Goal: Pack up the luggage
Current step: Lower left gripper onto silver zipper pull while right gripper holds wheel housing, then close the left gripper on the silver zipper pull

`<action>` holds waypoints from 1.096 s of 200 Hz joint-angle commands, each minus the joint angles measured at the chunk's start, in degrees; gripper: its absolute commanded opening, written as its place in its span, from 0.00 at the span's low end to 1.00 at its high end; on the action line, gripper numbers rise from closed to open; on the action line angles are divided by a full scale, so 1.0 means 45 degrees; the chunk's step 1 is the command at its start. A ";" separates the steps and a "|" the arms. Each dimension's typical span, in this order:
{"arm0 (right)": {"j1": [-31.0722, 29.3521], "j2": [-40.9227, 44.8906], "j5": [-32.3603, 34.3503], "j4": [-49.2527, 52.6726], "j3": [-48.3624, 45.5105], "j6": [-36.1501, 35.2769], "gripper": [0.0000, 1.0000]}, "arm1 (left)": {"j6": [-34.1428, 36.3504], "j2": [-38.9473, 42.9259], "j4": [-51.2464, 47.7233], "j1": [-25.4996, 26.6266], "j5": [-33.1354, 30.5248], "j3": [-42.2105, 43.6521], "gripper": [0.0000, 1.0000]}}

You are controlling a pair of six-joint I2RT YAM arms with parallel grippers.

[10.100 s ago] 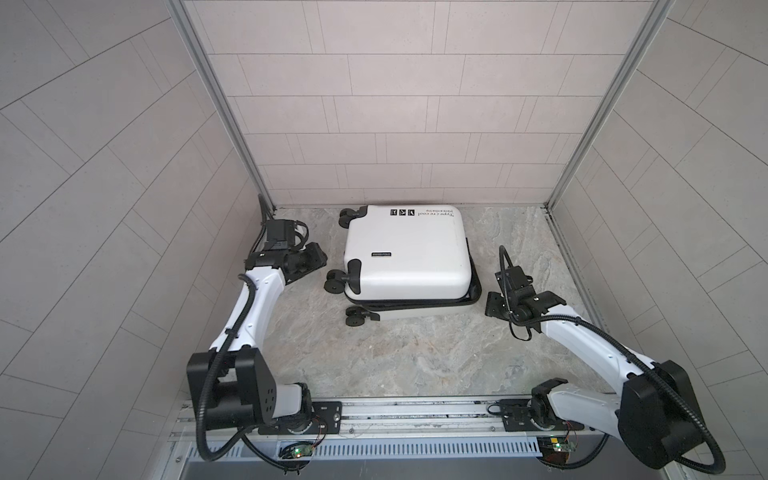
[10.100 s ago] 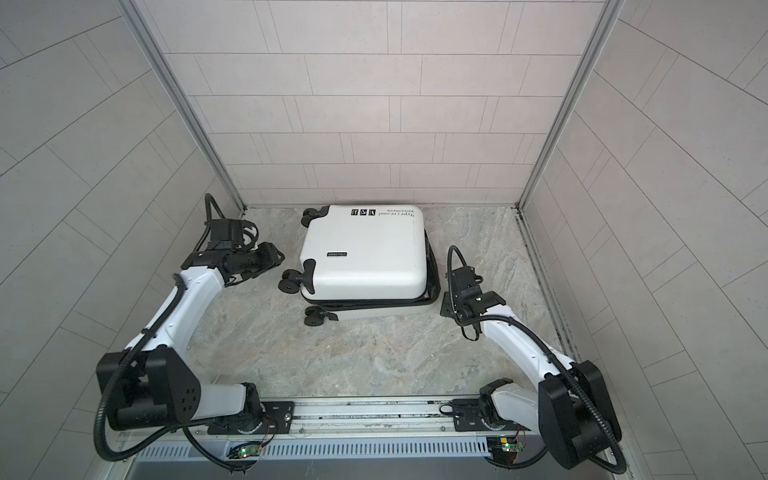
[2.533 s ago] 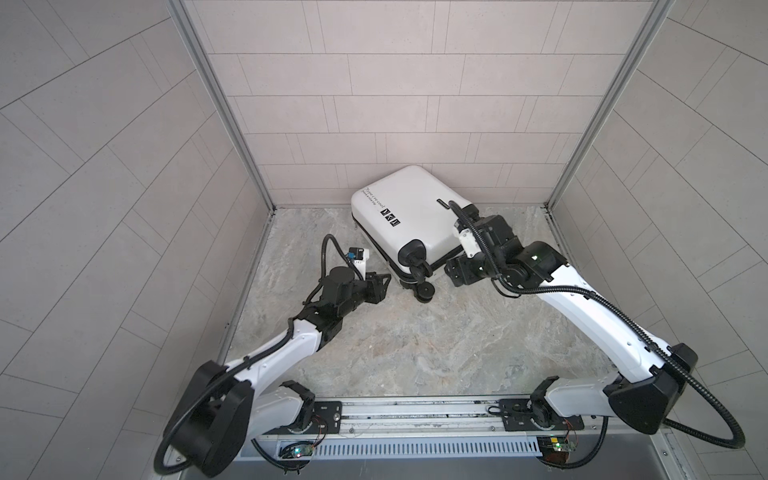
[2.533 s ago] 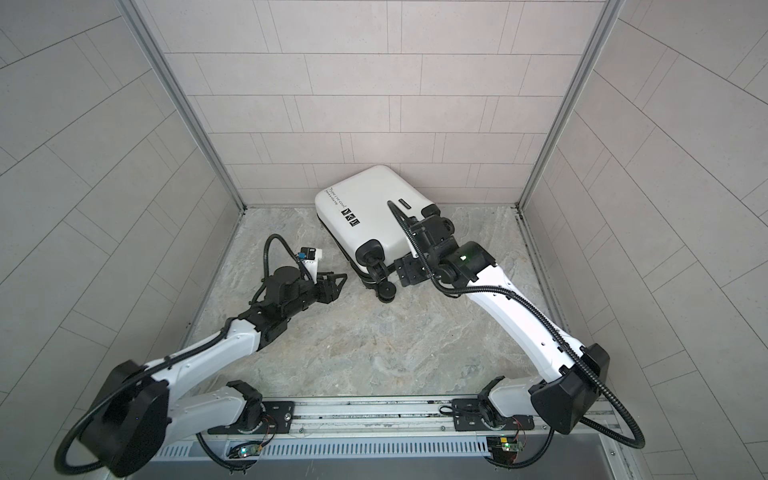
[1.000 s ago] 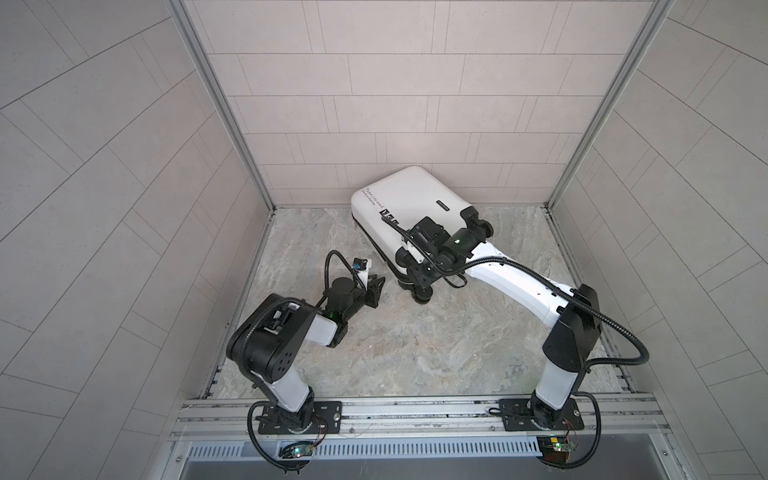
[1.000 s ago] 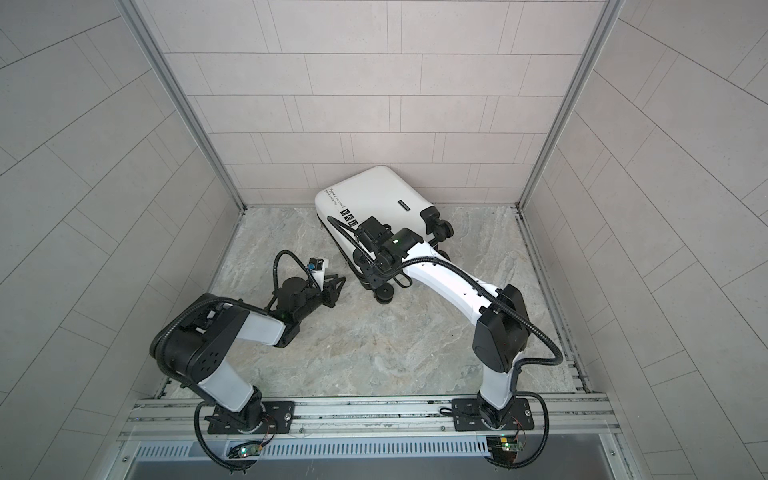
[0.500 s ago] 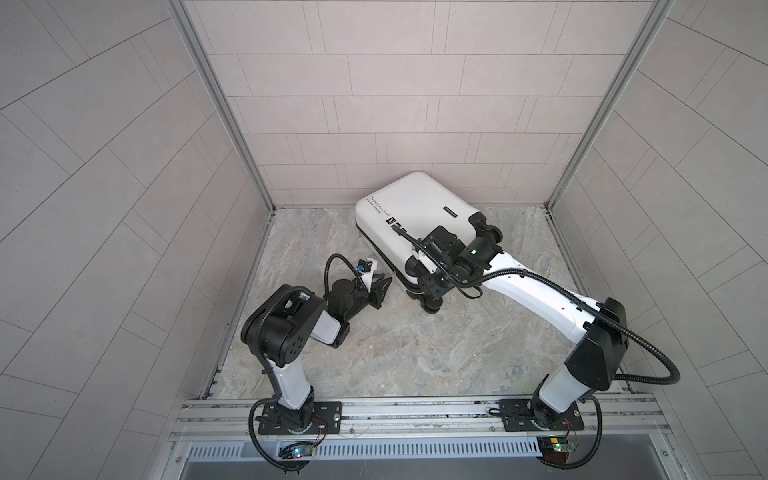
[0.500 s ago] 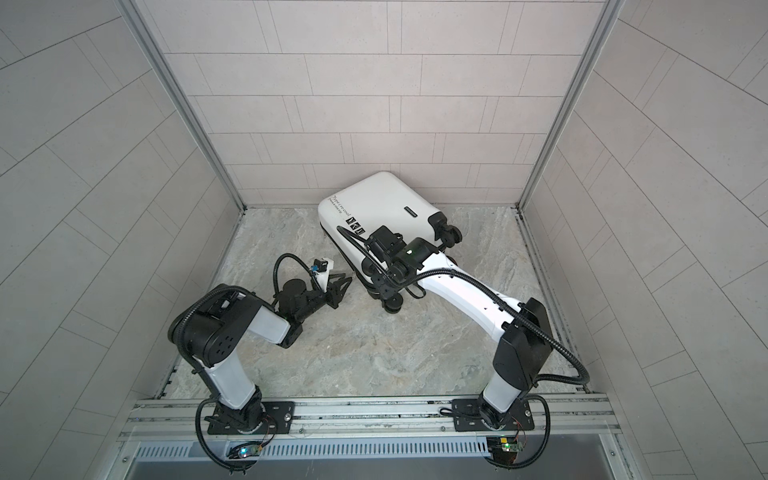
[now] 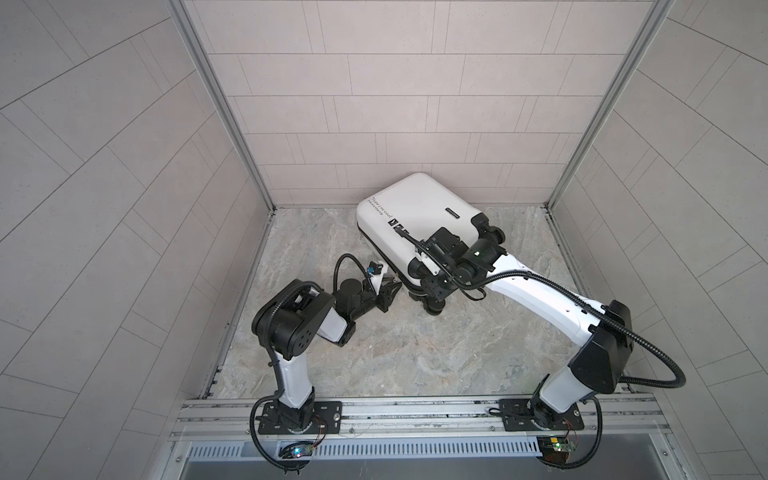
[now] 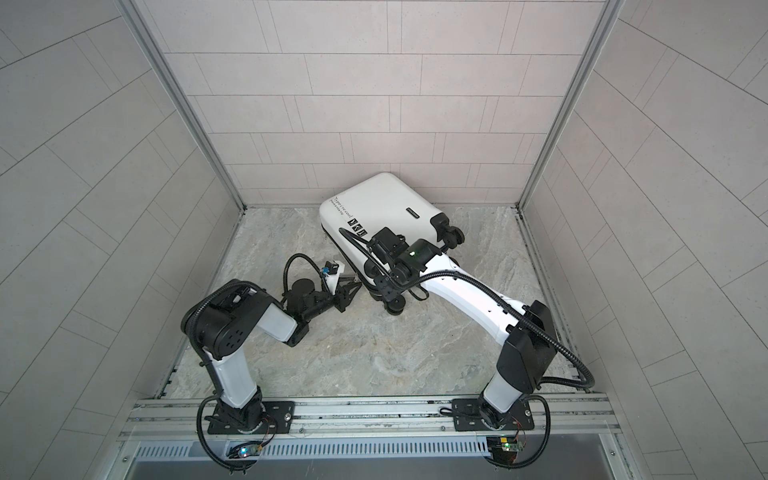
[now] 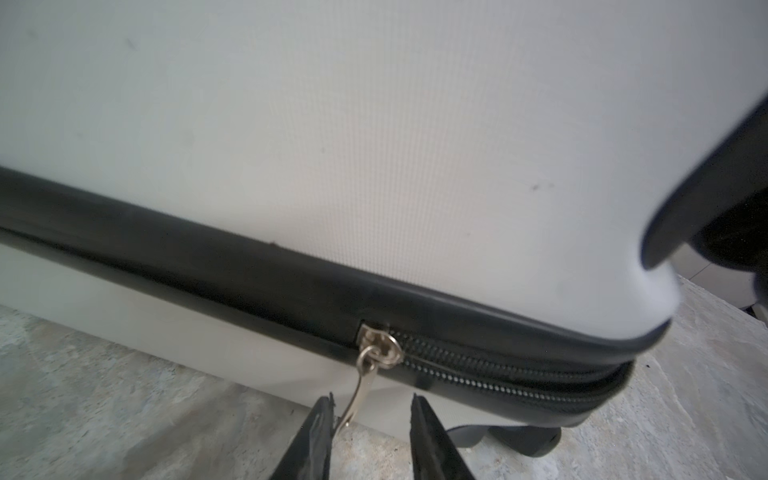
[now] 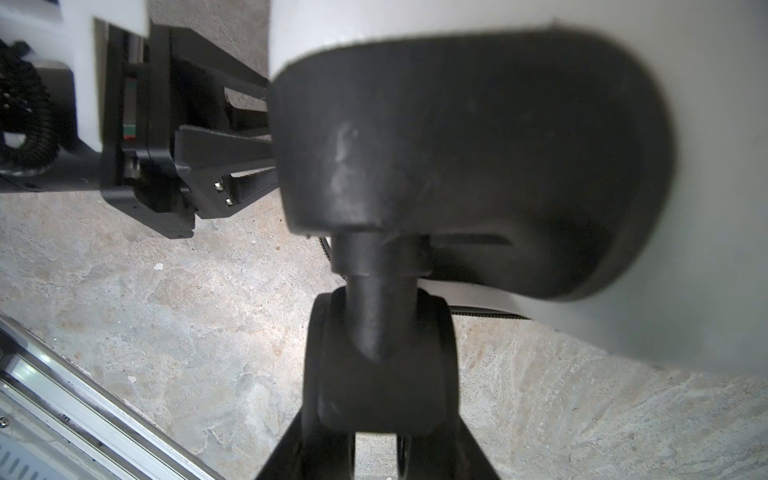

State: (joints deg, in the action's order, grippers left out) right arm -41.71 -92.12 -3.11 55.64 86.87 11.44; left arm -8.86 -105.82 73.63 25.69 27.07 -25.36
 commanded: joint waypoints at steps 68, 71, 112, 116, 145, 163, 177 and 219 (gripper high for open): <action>0.0123 0.0648 0.0547 0.0655 0.0107 0.0122 0.15 | 0.0571 0.0054 -0.0053 0.0081 0.0252 -0.0593 0.29; 0.0119 0.0654 0.0549 0.0633 0.0095 0.0132 0.15 | 0.0598 0.0080 -0.0080 0.0083 0.0271 -0.0608 0.28; 0.0128 0.0630 0.0457 0.0567 0.0147 0.0161 0.14 | 0.0856 0.0657 -0.0852 0.0362 0.0085 -0.0725 0.18; 0.0125 0.0639 0.0439 0.0566 0.0166 0.0176 0.14 | 0.0893 0.0709 -0.0950 0.0407 0.0024 -0.0758 0.16; 0.0129 0.0587 0.0292 0.0515 0.0357 0.0230 0.13 | 0.0865 0.1254 -0.1712 0.0458 -0.0506 -0.0809 0.02; 0.0128 0.0549 0.0195 0.0421 0.0491 0.0283 0.12 | 0.1003 0.1811 -0.2492 0.0500 -0.0724 -0.0744 0.00; 0.0119 0.0462 0.0129 0.0392 0.0654 0.0308 0.10 | 0.1271 0.2289 -0.3060 0.0635 -0.0863 -0.0591 0.00; 0.0124 0.0131 -0.0409 0.0146 0.1285 0.0366 0.00 | 0.1949 0.3469 -0.4857 0.1248 -0.0990 -0.0310 0.00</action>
State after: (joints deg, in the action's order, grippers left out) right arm -41.45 -92.27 -4.23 57.32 88.73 11.77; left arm -3.90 -93.93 54.63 28.97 21.28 -27.03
